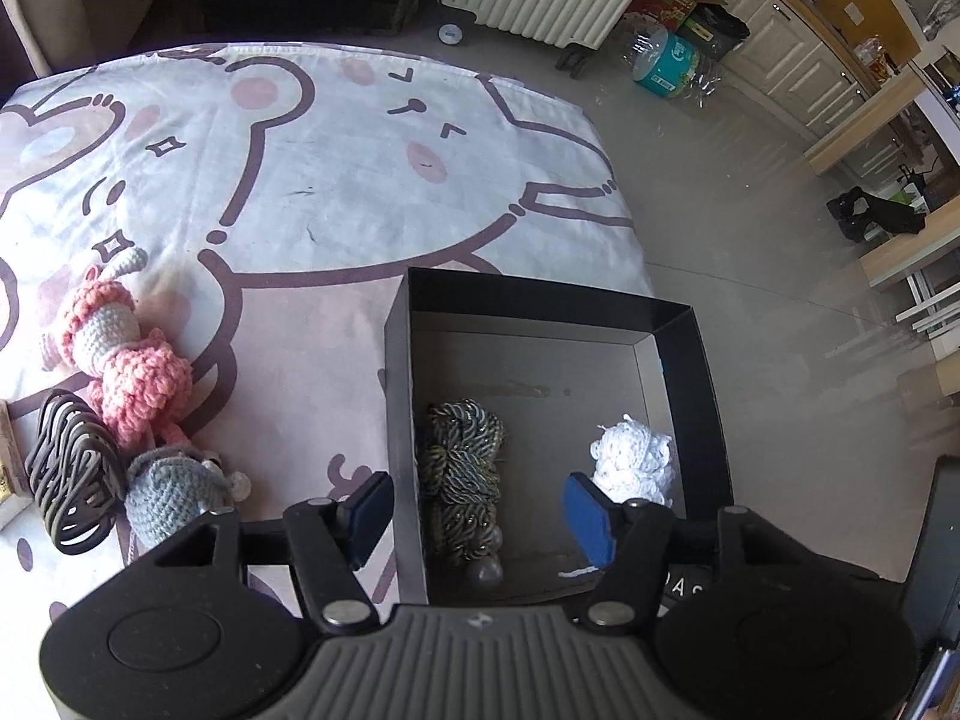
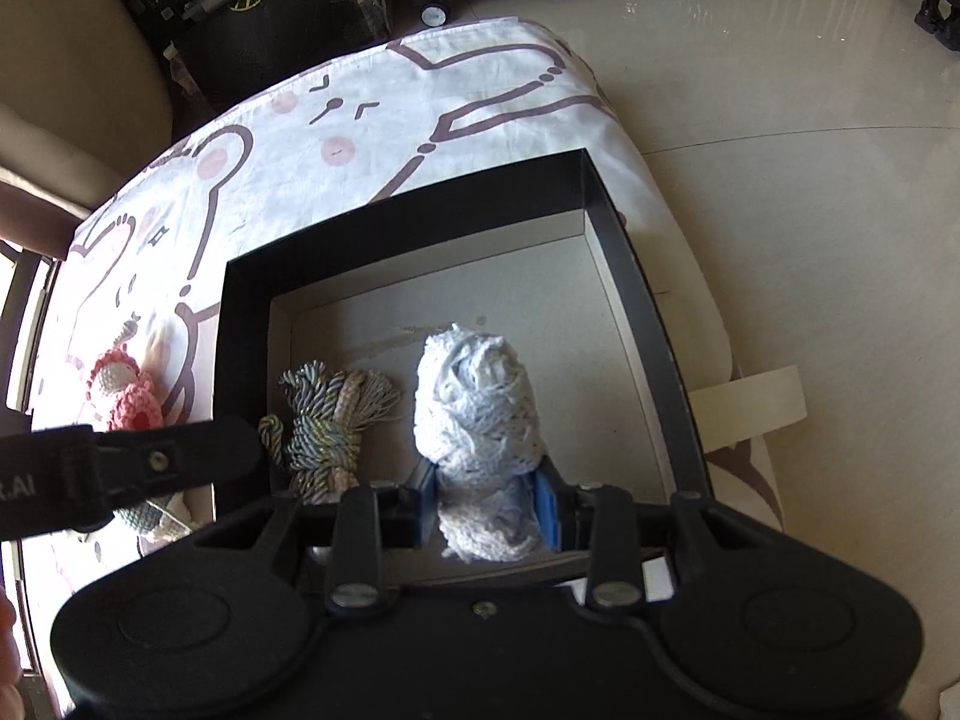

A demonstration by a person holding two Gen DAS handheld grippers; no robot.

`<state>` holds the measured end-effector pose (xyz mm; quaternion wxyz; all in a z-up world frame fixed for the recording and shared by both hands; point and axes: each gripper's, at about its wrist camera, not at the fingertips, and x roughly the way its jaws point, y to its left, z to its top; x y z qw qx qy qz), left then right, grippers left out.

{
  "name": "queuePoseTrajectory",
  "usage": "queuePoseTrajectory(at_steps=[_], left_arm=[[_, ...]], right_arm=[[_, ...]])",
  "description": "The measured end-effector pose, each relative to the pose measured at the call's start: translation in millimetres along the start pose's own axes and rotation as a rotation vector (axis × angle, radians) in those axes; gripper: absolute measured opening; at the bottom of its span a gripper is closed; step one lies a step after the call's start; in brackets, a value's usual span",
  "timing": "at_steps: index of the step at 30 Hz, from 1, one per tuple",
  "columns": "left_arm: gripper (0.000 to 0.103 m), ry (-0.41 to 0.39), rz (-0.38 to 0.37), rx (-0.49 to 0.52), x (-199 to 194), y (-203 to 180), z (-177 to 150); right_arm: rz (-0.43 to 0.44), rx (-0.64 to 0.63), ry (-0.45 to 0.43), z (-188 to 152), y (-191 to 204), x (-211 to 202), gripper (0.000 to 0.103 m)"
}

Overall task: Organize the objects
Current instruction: 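Carry the rope and lace cloth over the black box with both tools, then open the left tool to drop the rope while the right tool lowers the lace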

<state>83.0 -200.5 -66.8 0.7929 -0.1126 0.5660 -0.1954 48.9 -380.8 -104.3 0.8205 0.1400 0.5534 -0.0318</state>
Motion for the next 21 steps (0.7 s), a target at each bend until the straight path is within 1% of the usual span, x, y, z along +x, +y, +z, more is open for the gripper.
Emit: queuePoseTrajectory(at_steps=[8, 9, 10, 12, 14, 16, 19, 21], left_arm=[[0.064, -0.007, 0.015, 0.016, -6, 5, 2], [0.064, -0.008, 0.017, 0.019, -6, 5, 2], [0.064, -0.008, 0.017, 0.021, -6, 5, 2], [0.064, -0.008, 0.017, 0.027, -6, 5, 1], [0.064, -0.010, 0.017, 0.032, -6, 4, 1], [0.064, -0.011, 0.018, 0.036, -6, 4, 1], [0.064, -0.011, 0.020, 0.041, -6, 3, 1], [0.064, -0.010, 0.024, 0.044, -6, 2, 0]], right_arm=[[0.049, 0.062, 0.017, 1, 2, 8, 0.035], [0.062, 0.067, 0.019, 1, 3, 9, 0.038], [0.075, 0.074, 0.027, 0, 4, 11, 0.039], [0.097, 0.070, 0.041, -2, 5, 13, 0.051], [0.083, 0.063, 0.031, -2, 6, 11, 0.053], [0.082, 0.085, 0.011, 0, 4, 6, 0.053], [0.090, 0.121, -0.015, 2, -1, 0, 0.049], [0.088, 0.132, -0.017, 2, -3, 0, 0.044]])
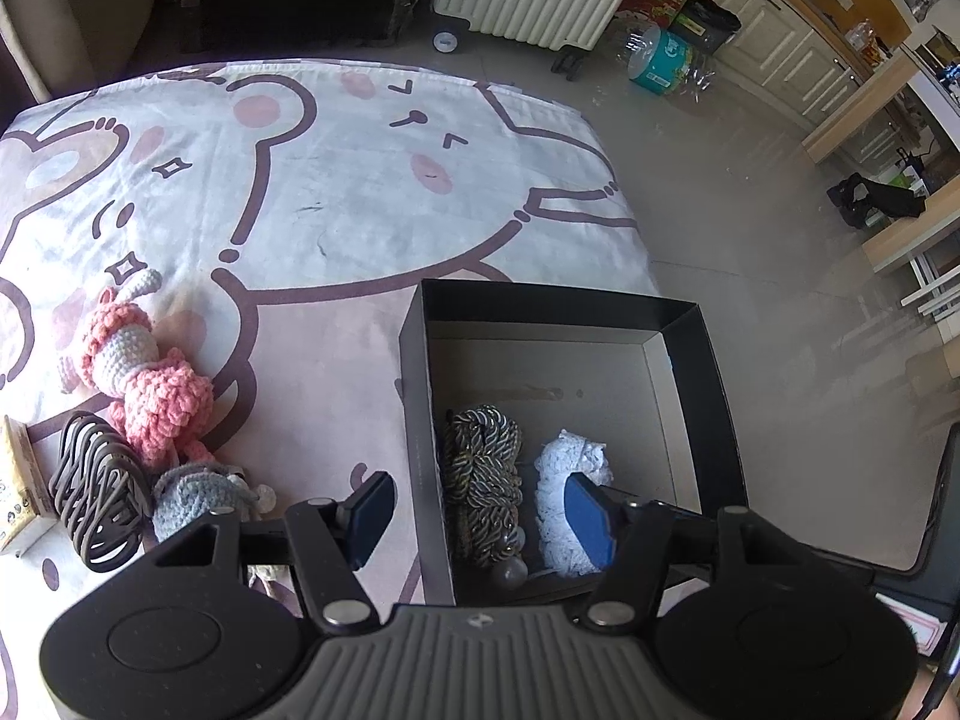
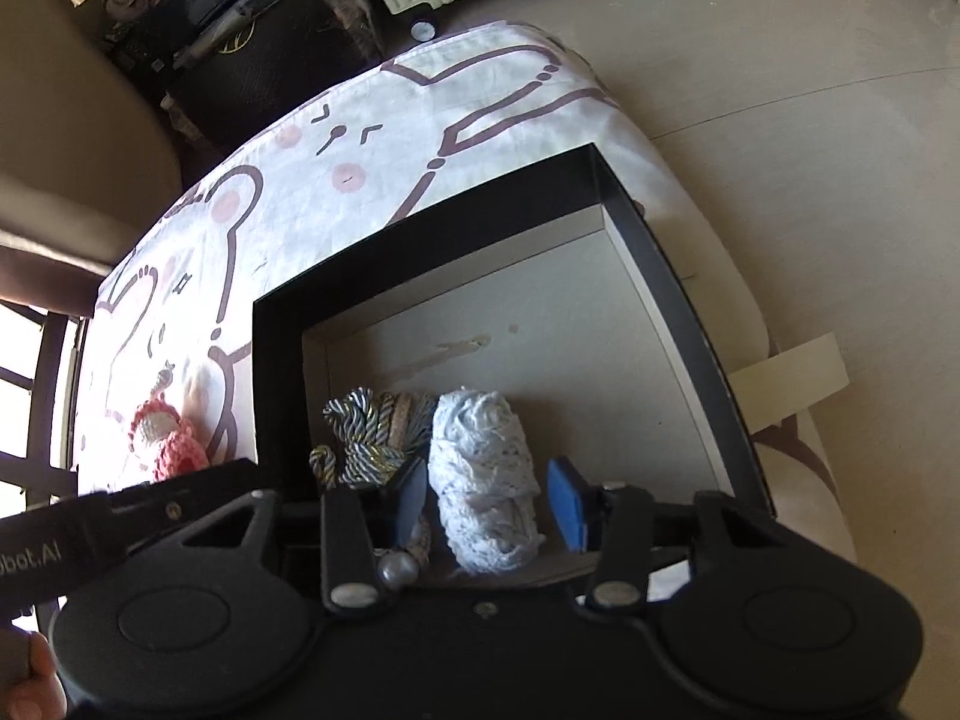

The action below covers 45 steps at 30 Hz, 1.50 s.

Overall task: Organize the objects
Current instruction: 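Open the left tool to drop the rope while the right tool lowers the lace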

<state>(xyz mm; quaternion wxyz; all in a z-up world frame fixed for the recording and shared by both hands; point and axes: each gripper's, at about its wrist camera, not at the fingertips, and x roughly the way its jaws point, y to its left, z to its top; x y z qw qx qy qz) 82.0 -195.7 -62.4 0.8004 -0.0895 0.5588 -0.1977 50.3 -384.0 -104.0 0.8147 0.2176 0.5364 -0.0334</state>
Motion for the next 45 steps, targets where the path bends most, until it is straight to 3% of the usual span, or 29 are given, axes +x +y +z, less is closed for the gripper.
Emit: queuePoseTrajectory(at_steps=[2, 11, 12, 14, 22, 28, 31, 39, 45], left_arm=[[0.064, 0.001, 0.006, 0.004, 0, -1, -1], [0.064, -0.005, 0.015, 0.015, -3, 0, -1], [0.064, -0.006, 0.016, 0.012, -4, 1, -1], [0.064, -0.005, 0.017, 0.010, -3, 2, 0], [0.064, -0.004, 0.017, 0.013, -3, 3, 0], [0.064, -0.004, 0.022, 0.019, -5, 3, 0], [0.064, -0.008, 0.023, 0.019, -7, 3, -1], [0.064, -0.027, 0.047, 0.051, -15, -1, -5], [0.065, -0.057, 0.107, 0.101, -25, -4, -10]], right_arm=[[0.000, 0.003, 0.009, 0, -1, 1, 0.041], [-0.025, -0.048, 0.061, -8, 7, 18, 0.042], [-0.036, -0.073, 0.059, -9, 11, 20, 0.038], [-0.015, -0.102, 0.069, -10, 17, 23, 0.033], [0.010, -0.170, 0.105, -14, 32, 27, 0.032], [-0.004, -0.170, 0.087, -14, 33, 20, 0.038], [-0.033, -0.175, 0.060, -14, 35, 5, 0.050], [-0.095, -0.173, -0.049, -12, 30, -30, 0.053], [-0.134, -0.162, -0.105, -13, 25, -48, 0.058]])
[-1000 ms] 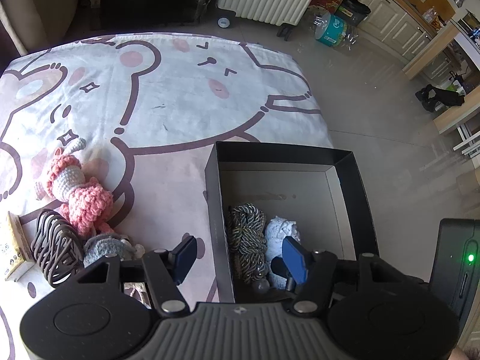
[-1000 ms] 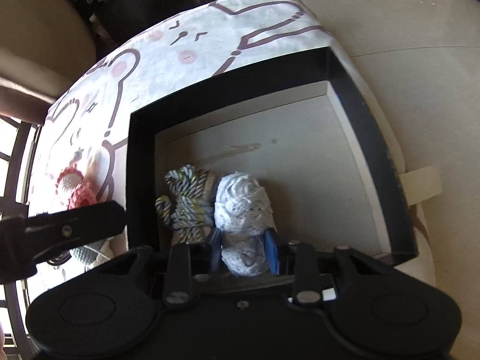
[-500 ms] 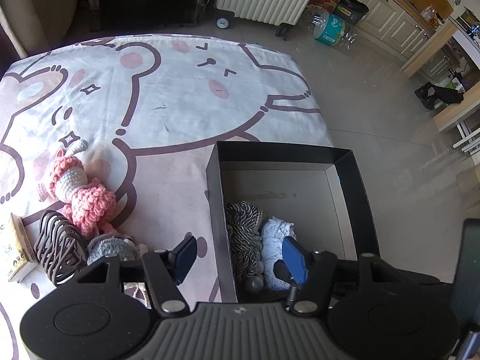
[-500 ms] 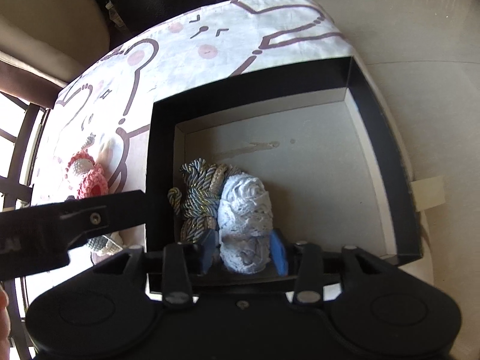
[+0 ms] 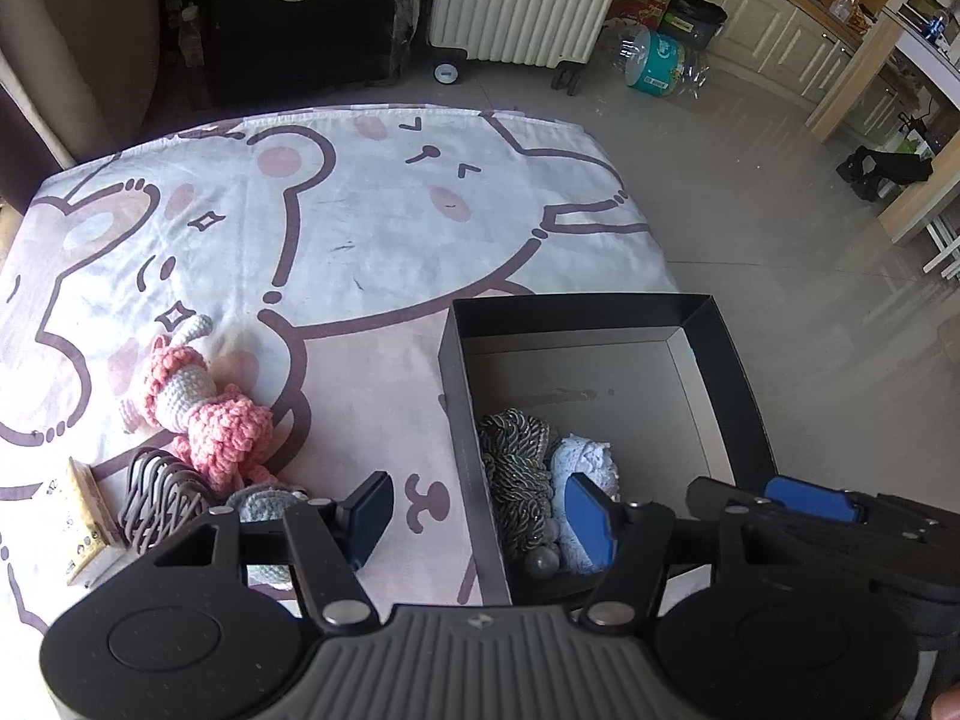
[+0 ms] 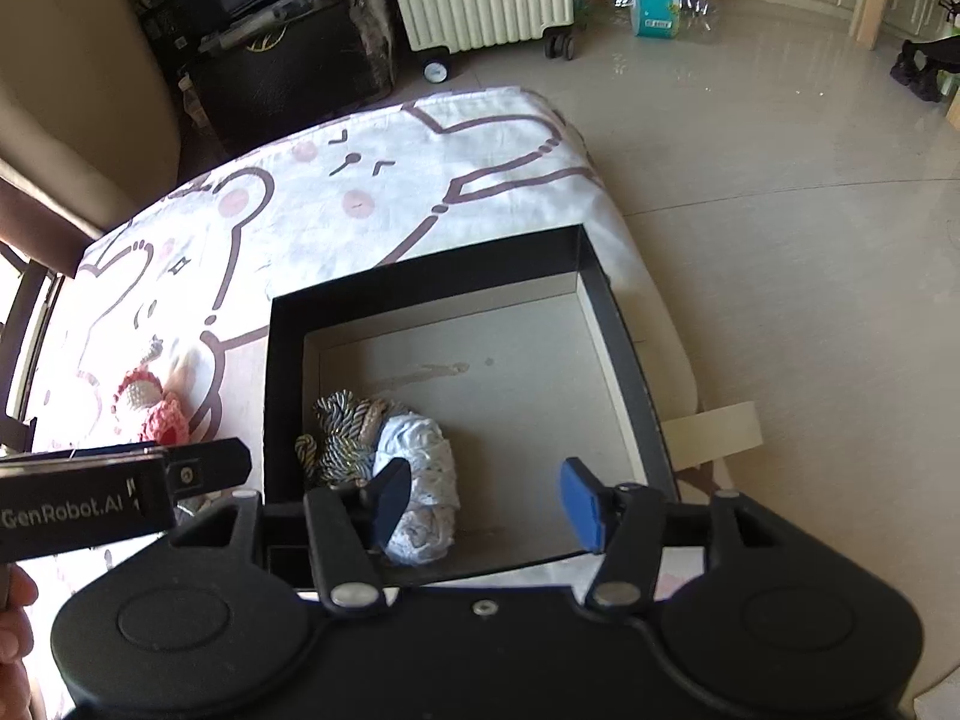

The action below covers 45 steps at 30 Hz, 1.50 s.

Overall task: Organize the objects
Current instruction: 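Open the left tool to drop the rope while the right tool lowers the lace, then open the right tool and withdraw both tools from the box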

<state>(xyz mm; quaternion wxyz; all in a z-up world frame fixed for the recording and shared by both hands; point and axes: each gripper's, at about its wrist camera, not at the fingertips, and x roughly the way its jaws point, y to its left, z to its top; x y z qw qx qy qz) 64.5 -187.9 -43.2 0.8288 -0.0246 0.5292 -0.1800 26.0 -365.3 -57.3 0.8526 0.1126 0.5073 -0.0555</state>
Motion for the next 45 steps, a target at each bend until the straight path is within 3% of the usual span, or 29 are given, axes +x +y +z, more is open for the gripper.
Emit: queuePoseTrajectory(at_steps=[9, 20, 33, 45], left_arm=[[0.084, -0.044, 0.049, 0.043, -19, 5, -8], [0.102, -0.063, 0.106, 0.006, -31, 26, -15], [0.103, -0.069, 0.149, 0.063, -33, 28, -21], [0.103, -0.054, 0.156, 0.099, -27, 21, -21]], right_arm=[[-0.053, -0.020, -0.062, -3, 2, -24, 0.068], [-0.117, -0.030, -0.111, -8, 7, -45, 0.084], [-0.135, -0.027, -0.132, -21, 4, -50, 0.103], [-0.153, 0.015, -0.117, -25, -10, -45, 0.103]])
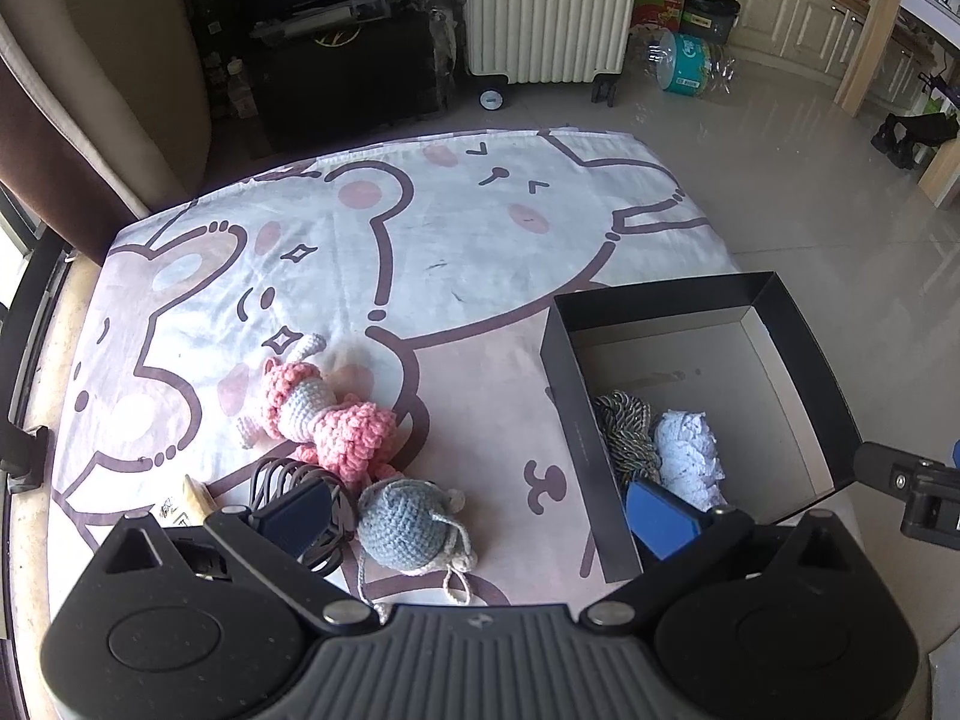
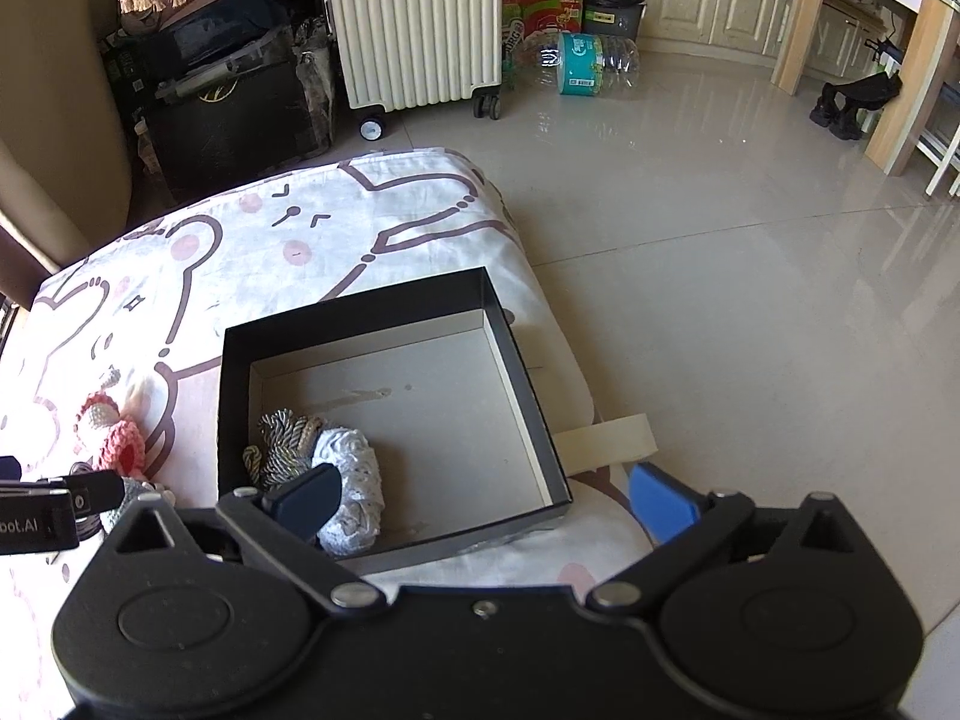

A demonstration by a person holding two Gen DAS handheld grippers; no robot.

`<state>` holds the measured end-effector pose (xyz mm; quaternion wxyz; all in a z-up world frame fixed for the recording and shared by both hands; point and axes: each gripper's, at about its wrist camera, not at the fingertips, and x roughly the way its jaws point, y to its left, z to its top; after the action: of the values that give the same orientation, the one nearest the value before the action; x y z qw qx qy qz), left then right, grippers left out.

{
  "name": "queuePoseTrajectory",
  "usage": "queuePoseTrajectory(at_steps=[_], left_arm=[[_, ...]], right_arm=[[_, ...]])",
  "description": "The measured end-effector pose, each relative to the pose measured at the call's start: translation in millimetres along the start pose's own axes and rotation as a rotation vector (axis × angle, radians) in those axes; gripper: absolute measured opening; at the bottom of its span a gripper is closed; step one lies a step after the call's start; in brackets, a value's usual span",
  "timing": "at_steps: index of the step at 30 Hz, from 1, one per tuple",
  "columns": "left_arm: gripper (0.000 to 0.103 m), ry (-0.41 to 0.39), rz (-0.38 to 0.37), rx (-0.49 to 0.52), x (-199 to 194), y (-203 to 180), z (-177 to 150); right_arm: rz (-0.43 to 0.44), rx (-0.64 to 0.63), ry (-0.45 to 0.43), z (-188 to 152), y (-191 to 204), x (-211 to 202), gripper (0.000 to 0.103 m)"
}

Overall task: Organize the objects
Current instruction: 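Open the right tool and withdraw both tools from the box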

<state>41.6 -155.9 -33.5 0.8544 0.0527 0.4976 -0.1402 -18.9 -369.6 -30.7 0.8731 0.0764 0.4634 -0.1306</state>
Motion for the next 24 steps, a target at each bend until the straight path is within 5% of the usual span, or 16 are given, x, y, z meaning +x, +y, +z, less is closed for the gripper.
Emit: queuePoseTrajectory(at_steps=[24], left_arm=[[0.103, 0.000, 0.013, -0.028, 1, 11, 1]], right_arm=[[-0.015, 0.008, -0.001, -2, -2, 6, 0.103]])
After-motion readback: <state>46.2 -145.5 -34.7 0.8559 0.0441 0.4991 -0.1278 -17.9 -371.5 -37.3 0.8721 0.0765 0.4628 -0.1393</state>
